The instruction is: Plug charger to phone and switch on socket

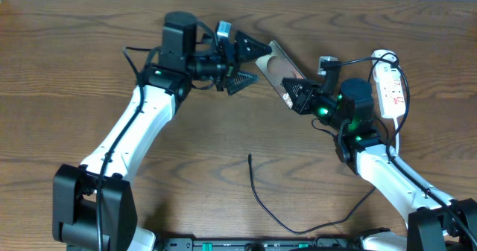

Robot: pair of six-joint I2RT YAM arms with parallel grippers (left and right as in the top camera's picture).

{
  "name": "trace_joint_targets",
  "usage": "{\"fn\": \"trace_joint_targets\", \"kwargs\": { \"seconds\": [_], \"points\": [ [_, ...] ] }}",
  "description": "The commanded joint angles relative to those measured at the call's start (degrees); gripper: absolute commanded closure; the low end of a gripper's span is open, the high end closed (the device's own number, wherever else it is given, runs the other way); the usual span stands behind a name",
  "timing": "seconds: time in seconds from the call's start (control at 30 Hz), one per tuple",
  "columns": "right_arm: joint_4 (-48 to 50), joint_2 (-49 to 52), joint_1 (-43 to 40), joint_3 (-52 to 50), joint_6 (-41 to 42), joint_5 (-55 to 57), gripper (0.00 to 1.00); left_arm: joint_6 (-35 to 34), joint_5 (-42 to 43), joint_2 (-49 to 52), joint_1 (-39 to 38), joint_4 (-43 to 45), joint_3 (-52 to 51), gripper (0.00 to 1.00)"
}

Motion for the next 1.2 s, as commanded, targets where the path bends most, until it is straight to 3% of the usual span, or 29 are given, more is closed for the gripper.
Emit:
{"fn": "trace_joint_targets", "kwargs": {
  "seconds": [0.0,0.6,0.93,1.17],
  "points": [
    [0.9,-0.4,-1.2,0.6,5.6,-0.9,0.99,1.1,5.4,-1.1,2.3,2.4,1.4,0.08],
    [2.0,-0.4,-1.9,0.6,31.5,-3.8,0.99,3.5,3.3,-1.1,5.5,3.3,1.4,0.08],
    [8.7,-0.4,-1.8,0.6,44.0,-3.3,0.99,5.0,2.1,-1.1,5.4,3.2,1.4,0.08],
    [10.6,-0.4,-1.7,0.6,56.6,-2.7,0.99,5.0,-5.9,-1.1,4.3,3.3,1.4,0.07]
  ]
}}
